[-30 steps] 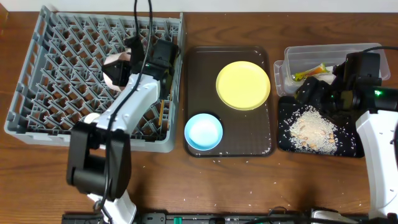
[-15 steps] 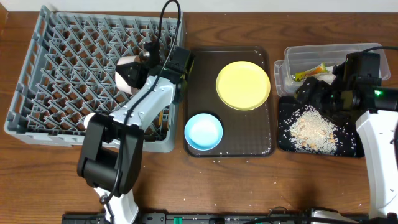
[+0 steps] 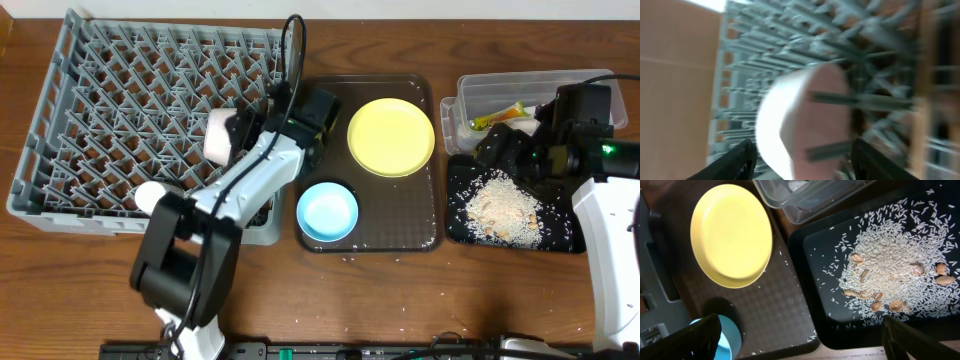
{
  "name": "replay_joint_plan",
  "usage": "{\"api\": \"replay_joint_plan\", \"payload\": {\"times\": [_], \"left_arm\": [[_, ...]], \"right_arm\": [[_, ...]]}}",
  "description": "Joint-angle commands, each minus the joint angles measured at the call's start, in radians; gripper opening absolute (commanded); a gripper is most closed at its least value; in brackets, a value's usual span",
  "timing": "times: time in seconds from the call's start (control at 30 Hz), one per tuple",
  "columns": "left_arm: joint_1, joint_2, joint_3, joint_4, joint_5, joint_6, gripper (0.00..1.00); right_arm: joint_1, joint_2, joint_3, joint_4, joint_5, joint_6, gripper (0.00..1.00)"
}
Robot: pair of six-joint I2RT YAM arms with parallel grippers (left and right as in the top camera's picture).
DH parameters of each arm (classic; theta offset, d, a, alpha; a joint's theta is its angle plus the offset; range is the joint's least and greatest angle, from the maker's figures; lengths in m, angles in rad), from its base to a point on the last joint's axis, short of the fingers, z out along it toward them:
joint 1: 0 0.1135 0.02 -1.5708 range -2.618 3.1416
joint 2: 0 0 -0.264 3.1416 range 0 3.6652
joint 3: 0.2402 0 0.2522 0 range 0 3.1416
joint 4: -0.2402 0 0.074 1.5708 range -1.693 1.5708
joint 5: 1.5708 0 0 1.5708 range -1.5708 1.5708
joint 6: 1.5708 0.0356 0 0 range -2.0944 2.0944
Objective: Sort waste into correct bins and load items into the dishwasher
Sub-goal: 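Carry the white bowl left and set it upside down in the rack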
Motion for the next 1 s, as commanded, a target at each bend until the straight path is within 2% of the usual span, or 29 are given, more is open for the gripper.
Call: {"api": "replay_joint_plan", "payload": {"times": [0.0,0.07,0.1,0.13,0.2,0.23,0.33,0.5,0.77,0.97], "left_arm": [[-0.009,-0.133,0.002,-0.004,0.239,-0.032,0.61],[-0.008,-0.192,0.002,-0.004,0.336,-0.039,0.60],[-0.006,-0.230,0.002,-0.005,0.390,-0.056,0.53],[-0.005,-0.261,0.002,-0.007,0.423,-0.070,0.43],[0.003,-0.323,0.002,-0.009,0.465,-0.115,0.15],[0.013,-0.354,0.002,-0.011,0.484,-0.143,0.09],[0.063,-0.441,0.002,-0.031,0.590,-0.180,0.08],[0.192,-0.462,0.001,-0.092,0.590,-0.186,0.08],[0.461,-0.352,0.001,-0.048,0.742,-0.148,0.08],[0.575,-0.233,0.001,0.000,0.941,-0.070,0.08]], "right_arm": [[-0.005,0.008,0.003,-0.002,-0.008,-0.014,0.99],[-0.005,0.008,0.003,-0.002,-0.008,-0.014,0.99],[-0.005,0.008,0.003,-0.002,-0.008,-0.014,0.99],[-0.005,0.008,0.003,-0.002,-0.008,-0.014,0.99],[-0.005,0.008,0.003,-0.002,-0.008,-0.014,0.99],[-0.005,0.008,0.003,-0.002,-0.008,-0.014,0.99],[-0.005,0.008,0.003,-0.002,-0.008,-0.014,0.99],[-0.005,0.008,0.003,-0.002,-0.008,-0.014,0.99],[-0.005,0.008,0.003,-0.002,-0.008,-0.014,0.99],[-0.005,0.008,0.003,-0.002,-0.008,-0.014,0.99]]}}
